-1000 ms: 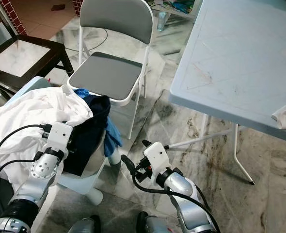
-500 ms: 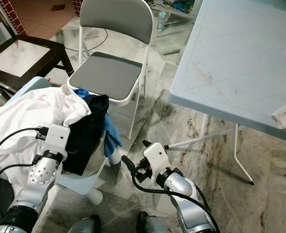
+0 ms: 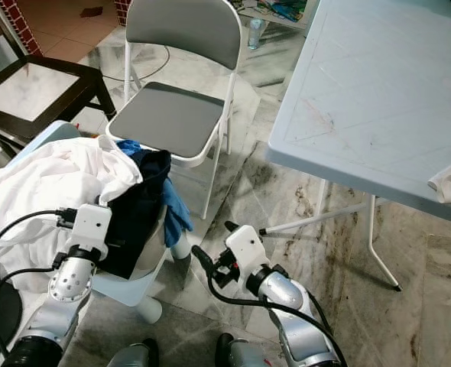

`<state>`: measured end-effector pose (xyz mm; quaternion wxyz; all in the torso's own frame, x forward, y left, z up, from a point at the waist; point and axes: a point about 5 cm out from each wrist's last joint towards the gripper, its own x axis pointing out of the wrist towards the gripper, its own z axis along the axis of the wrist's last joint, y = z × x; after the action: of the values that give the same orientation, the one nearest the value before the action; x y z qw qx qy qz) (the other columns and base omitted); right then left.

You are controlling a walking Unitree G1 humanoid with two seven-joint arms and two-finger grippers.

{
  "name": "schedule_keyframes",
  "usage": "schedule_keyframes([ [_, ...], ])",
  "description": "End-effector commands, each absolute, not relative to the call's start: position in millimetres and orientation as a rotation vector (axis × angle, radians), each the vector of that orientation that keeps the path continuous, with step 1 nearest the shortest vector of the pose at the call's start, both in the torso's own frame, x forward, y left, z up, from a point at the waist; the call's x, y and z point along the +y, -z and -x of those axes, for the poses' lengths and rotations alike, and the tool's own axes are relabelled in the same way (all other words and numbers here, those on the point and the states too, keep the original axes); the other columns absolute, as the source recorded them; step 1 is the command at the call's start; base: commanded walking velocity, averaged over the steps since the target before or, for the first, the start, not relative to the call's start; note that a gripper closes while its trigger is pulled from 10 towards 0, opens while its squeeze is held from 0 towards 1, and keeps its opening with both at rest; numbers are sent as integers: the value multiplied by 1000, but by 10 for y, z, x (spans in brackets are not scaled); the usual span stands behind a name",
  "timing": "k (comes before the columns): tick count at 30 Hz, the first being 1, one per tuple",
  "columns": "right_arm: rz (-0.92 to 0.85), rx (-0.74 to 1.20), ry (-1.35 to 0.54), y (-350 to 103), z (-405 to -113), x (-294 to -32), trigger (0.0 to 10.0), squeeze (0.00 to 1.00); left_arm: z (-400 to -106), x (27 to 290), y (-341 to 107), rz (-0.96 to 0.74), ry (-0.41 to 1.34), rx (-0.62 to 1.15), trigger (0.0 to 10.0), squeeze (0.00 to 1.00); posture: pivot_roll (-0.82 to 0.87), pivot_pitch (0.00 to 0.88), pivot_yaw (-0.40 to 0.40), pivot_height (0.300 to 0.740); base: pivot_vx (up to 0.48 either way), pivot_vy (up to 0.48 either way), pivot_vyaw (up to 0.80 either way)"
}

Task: Hang hanger

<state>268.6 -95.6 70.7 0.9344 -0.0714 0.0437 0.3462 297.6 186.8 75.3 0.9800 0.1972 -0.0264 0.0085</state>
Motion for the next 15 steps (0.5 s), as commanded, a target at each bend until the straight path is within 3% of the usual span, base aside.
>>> schedule_keyframes([
  [1,149,108,-709,-652,-2648,-957,10000,0,-2932,1884,-728,-400,-24,-53,10000,1000,157,243,-59,740,0,0,0],
  [10,153,109,-711,-657,-2648,-956,10000,0,-2930,1833,-857,-547,-1,-149,10000,1000,155,245,-58,740,0,0,0],
  [11,153,110,-711,-658,-2649,-958,10000,0,-2938,1834,-879,-571,-7,-157,10000,337,153,245,-59,740,0,0,0],
  [12,153,110,-711,-660,-2650,-958,10000,0,-2943,1835,-887,-579,-6,-159,10000,0,153,245,-59,740,0,0,0],
  [15,155,111,-711,-661,-2651,-962,10000,0,-2949,1849,-855,-545,0,-119,10000,0,153,246,-60,740,0,0,0],
])
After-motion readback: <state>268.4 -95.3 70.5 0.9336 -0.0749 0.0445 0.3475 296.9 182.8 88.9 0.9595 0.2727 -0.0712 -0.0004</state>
